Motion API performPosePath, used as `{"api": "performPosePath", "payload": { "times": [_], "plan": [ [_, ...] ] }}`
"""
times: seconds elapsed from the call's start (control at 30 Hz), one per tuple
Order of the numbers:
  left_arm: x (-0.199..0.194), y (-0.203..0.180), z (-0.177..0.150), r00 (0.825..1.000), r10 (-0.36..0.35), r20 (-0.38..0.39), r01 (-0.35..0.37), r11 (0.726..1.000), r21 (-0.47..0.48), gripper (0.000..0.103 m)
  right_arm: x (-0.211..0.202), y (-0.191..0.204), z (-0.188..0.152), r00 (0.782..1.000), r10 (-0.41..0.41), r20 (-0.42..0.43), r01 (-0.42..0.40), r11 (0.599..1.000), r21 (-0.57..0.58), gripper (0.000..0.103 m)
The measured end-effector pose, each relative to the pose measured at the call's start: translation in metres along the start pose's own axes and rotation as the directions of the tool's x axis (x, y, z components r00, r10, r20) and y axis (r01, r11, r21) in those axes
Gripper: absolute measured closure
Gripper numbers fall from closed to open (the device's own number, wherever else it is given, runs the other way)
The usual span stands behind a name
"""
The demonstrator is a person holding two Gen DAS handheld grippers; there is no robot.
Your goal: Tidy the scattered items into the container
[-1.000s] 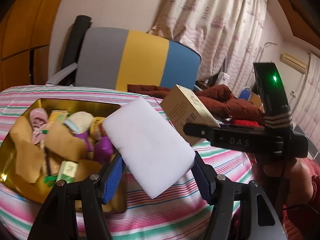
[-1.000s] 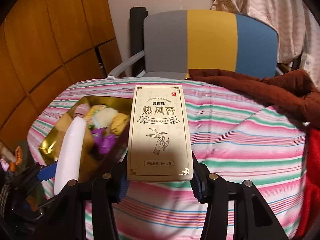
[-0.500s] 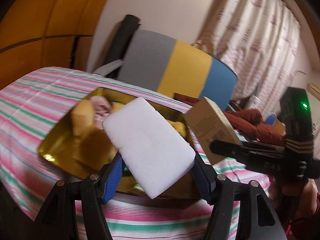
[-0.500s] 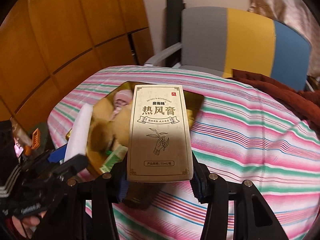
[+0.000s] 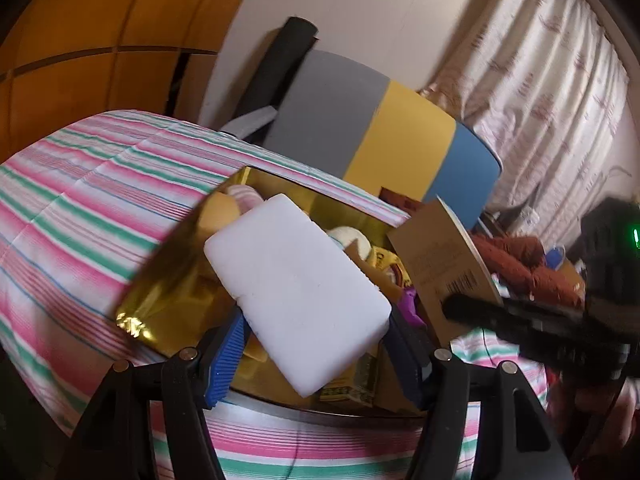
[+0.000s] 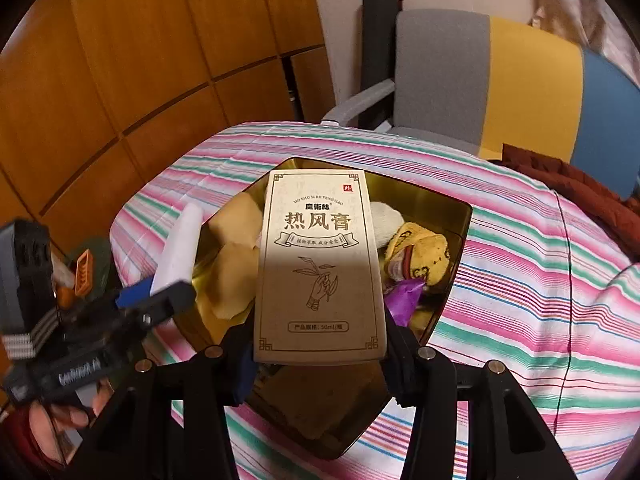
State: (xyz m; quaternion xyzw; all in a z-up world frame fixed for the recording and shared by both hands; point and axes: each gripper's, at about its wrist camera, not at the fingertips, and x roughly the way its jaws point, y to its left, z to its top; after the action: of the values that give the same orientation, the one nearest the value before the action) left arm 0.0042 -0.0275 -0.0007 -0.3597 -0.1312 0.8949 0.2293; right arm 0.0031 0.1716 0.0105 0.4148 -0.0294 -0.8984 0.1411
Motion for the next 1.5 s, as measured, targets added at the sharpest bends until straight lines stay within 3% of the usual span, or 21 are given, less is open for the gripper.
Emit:
{"api": "performPosePath", "payload": {
  "times": [0.17,0.3,0.47,0.73,0.87,1.03,1.1,1.23,1.33,1.5],
  "plan": [
    [0.021,-0.014,-0.006,0.997,-0.031,-0.073,0.035,0.998,0.052,0.036,0.008,-0.009,0.02,1.0,-0.003,-0.002,0.003,1.0,0.021,0.052],
    [0.039,-0.015,-0.008,0.993,0.009,-0.115,-0.001,0.997,0.073,0.035,0.017,-0.011,0.037,1.0,0.003,-0.001,-0.003,1.0,0.03,0.052],
    [0.045,-0.011,-0.004,0.994,0.03,-0.107,-0.024,0.998,0.053,0.03,0.041,-0.007,0.057,0.998,0.052,-0.025,-0.05,0.997,0.056,0.052],
    [0.031,-0.001,-0.013,0.992,0.016,-0.126,-0.017,1.0,-0.002,0.026,0.089,0.011,0.081,0.997,0.056,-0.06,-0.053,0.997,0.054,0.051],
    [0.025,0.008,-0.016,0.994,0.027,-0.106,-0.031,0.999,-0.041,0.026,0.108,0.01,0.086,0.992,0.104,-0.071,-0.098,0.992,0.085,0.034],
    [0.032,0.007,-0.014,0.991,0.017,-0.13,-0.024,0.999,-0.048,0.025,0.095,0.0,0.077,0.994,0.109,-0.033,-0.103,0.985,0.135,0.032],
    [0.035,0.002,-0.012,0.993,0.046,-0.112,-0.049,0.998,-0.03,0.014,0.083,-0.006,0.073,0.994,0.105,-0.006,-0.103,0.983,0.152,0.032],
    [0.046,-0.007,-0.006,0.987,0.064,-0.149,-0.059,0.998,0.038,0.015,0.062,-0.014,0.065,0.996,0.088,0.024,-0.09,0.982,0.166,0.032],
    [0.033,-0.01,0.0,0.994,0.049,-0.102,-0.045,0.998,0.043,0.015,0.044,-0.015,0.057,0.996,0.082,0.043,-0.087,0.985,0.152,0.032],
    [0.006,0.001,0.006,0.995,0.097,-0.033,-0.097,0.995,0.007,0.015,0.026,-0.007,0.042,0.998,0.029,0.051,-0.033,0.996,0.085,0.032]
  ]
}}
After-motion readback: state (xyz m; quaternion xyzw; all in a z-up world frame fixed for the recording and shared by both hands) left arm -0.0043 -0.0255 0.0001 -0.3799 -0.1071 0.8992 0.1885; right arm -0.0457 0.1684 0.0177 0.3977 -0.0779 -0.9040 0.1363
